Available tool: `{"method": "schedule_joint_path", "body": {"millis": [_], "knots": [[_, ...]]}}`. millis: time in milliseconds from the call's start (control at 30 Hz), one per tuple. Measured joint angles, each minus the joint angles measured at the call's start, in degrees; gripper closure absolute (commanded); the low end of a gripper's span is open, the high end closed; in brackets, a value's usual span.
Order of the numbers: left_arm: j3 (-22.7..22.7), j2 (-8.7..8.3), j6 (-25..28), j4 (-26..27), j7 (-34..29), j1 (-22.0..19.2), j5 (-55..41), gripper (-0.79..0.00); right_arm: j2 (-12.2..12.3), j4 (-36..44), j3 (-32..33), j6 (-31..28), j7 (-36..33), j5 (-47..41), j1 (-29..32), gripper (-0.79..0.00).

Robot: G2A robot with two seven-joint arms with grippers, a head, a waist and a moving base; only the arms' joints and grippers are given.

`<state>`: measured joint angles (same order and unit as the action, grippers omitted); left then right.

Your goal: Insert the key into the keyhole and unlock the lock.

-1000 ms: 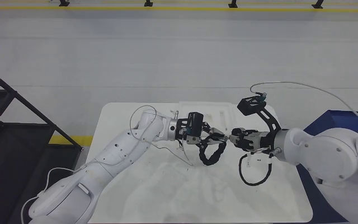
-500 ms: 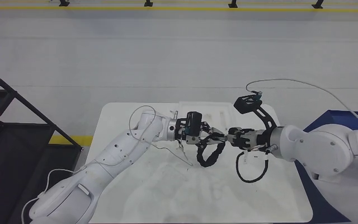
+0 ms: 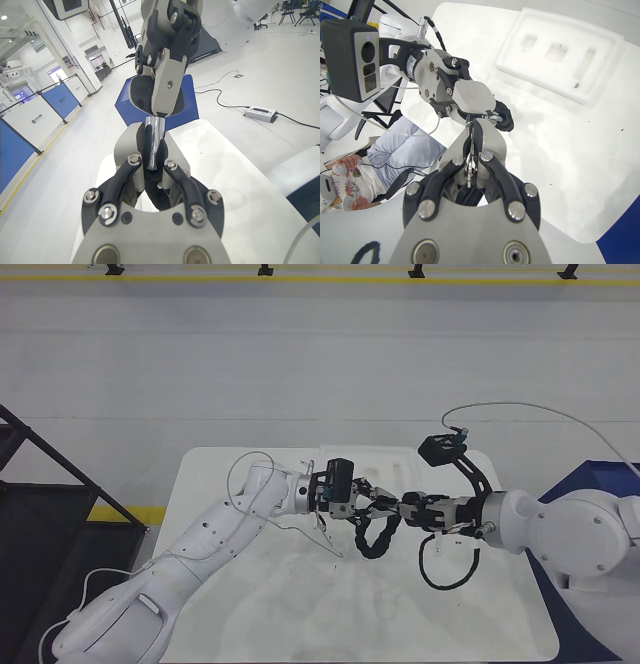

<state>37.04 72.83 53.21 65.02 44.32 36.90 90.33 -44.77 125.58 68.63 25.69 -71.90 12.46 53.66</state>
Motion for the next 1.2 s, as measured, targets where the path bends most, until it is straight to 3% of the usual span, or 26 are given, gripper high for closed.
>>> {"method": "schedule_joint_path", "body": {"millis": [367, 467, 867, 900, 967, 1000, 1067, 1200], "knots": [[0.33, 0.19, 0.48, -0.27, 0.29, 0.17, 0.05, 0.0, -0.11, -0.45, -0.27, -0.64, 1.08, -1.32, -0.07, -0.012], [0.33, 0.27, 0.49, -0.38, 0.2, 0.16, 0.15, 0.0, -0.09, -0.71, -0.5, -0.37, 0.73, -0.82, -0.44, -0.092], [0.46, 0.6, 1.47, -1.3, -1.13, 0.27, -0.53, 0.0, 0.09, -0.86, -0.22, 1.02, -0.03, 0.72, -1.48, -0.271], [0.46, 0.64, 1.63, -1.46, -1.37, 0.28, -0.72, 0.0, 0.11, -0.9, -0.08, 1.02, 0.06, 0.8, -1.57, -0.299], [0.49, 0.76, 2.0, -1.9, -1.95, 0.29, -1.33, 0.0, 0.15, -0.97, 0.42, 0.99, 0.53, 1.0, -1.77, -0.434], [0.5, 0.81, 2.18, -2.13, -2.23, 0.29, -1.64, 0.0, 0.18, -0.9, 0.73, 0.85, 0.83, 1.19, -1.85, -0.594], [0.57, 0.95, 2.74, -2.75, -2.93, 0.25, -2.52, 0.0, 0.33, -0.45, 1.49, -0.05, 1.24, 2.01, -1.85, -0.785], [0.83, 1.25, 4.29, -3.96, -4.93, 0.11, -4.89, 0.0, 0.82, 1.37, 2.84, -5.19, 0.77, 4.59, -1.19, -0.785]]}}
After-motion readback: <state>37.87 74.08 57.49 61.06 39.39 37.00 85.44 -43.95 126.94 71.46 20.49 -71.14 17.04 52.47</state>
